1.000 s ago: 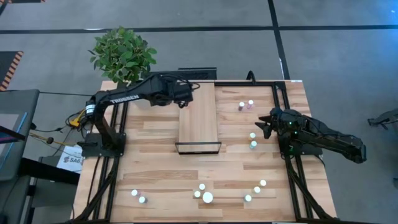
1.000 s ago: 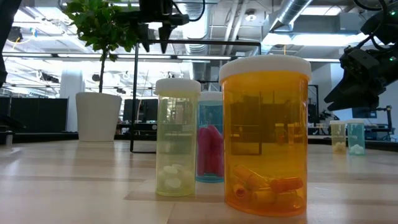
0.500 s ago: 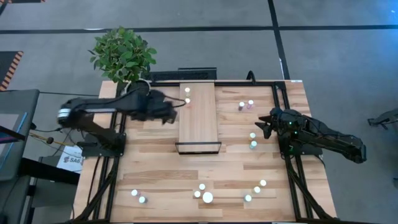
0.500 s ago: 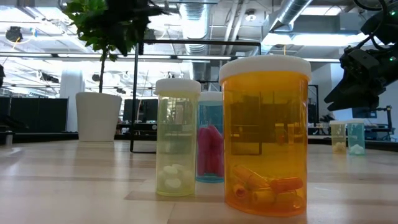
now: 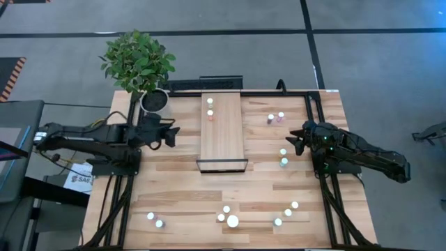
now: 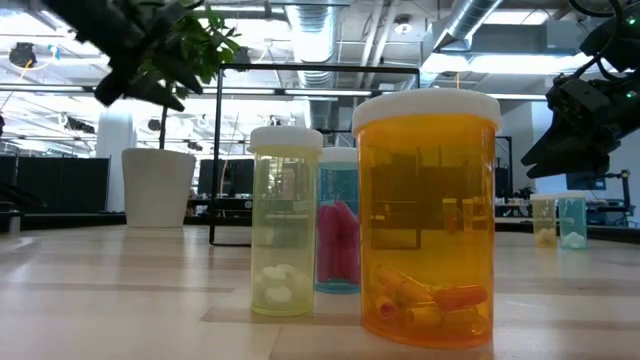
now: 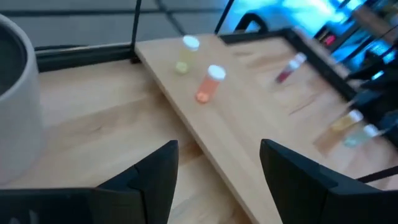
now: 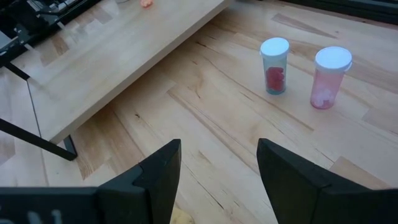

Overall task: Pick and place medicine bottles onto shelf by color
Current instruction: Put the top pink pill bottle on the shelf

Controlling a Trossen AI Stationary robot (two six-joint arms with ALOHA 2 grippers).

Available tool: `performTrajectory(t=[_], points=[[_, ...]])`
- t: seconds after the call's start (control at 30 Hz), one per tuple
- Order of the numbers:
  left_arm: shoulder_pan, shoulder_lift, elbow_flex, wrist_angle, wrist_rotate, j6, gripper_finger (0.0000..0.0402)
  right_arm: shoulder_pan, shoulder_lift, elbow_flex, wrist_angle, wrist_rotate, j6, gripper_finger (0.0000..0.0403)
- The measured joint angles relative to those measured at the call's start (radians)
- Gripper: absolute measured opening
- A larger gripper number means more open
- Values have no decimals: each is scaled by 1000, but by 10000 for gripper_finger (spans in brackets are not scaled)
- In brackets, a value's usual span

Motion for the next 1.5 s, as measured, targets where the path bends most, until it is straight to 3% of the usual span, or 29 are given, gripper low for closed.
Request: performTrajectory(t=[0.2,0.4,0.67,0.97,1.13,1.5], points=[[-10,-191,-221,235,-36,78,212,0,0,0,0,0,0,234],[-15,-292,-343,388,-51,166,212,0,0,0,0,0,0,234],[-15,-327,-375,277,-10,2,212,0,0,0,0,0,0,234],[-15,-326,-375,137,40,2,212,0,0,0,0,0,0,234],[-15,-326,-375,136,11,-81,212,0,0,0,0,0,0,234],[-14,-326,-375,134,12,-78,212,-15,0,0,0,0,0,234]])
